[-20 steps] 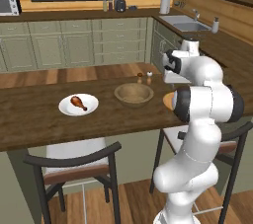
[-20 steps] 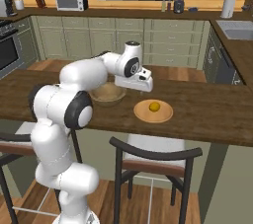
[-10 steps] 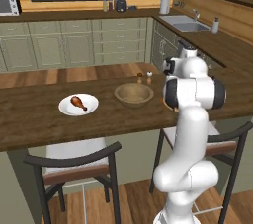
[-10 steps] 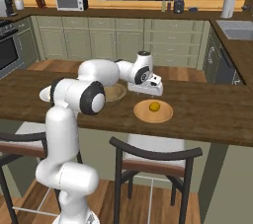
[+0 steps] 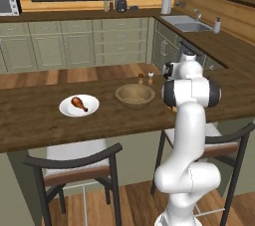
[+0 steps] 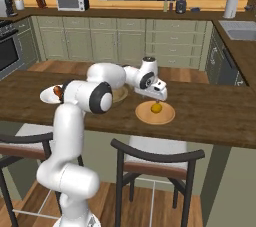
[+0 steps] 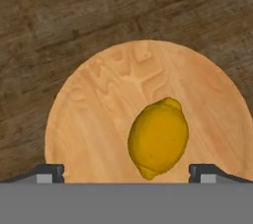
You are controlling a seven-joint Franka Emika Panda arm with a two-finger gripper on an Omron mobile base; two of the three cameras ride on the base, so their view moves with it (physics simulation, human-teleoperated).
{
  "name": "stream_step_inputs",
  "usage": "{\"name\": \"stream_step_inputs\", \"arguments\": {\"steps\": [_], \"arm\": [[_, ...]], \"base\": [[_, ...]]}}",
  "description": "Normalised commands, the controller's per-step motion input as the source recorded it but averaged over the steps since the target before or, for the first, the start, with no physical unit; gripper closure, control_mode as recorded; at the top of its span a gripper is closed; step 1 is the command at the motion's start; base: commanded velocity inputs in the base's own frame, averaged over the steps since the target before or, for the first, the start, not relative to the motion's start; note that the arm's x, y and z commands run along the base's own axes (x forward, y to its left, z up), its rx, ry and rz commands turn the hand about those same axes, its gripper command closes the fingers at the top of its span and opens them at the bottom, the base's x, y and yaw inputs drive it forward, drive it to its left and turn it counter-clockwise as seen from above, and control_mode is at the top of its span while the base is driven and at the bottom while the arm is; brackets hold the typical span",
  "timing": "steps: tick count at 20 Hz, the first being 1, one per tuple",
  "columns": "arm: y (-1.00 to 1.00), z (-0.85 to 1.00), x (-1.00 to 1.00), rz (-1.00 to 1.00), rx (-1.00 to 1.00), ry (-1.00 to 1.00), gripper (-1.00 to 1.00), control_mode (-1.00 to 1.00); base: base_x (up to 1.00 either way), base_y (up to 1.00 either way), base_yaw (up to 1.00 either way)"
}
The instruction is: Pick the chicken drumstick and lemon from their plates and place them in the bowl. Then put the bowl in the fridge.
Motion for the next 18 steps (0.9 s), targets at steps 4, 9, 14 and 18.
{"name": "stream_step_inputs", "arguments": {"steps": [4,9,14,18], "arm": [[-0.27,-0.16,0.19,-0.06,-0.01,0.00,-1.00,-1.00],[-0.31,-0.31,0.10,-0.02,0.00,0.04,-1.00,-1.00],[-0.04,-0.26,-0.10,0.00,0.00,0.11,-1.00,-1.00],[0.00,-0.19,-0.05,0.00,0.00,0.05,-1.00,-1.00]], "base": [[0.00,0.00,0.00],[0.00,0.00,0.00],[0.00,0.00,0.00],[0.00,0.00,0.00]]}}
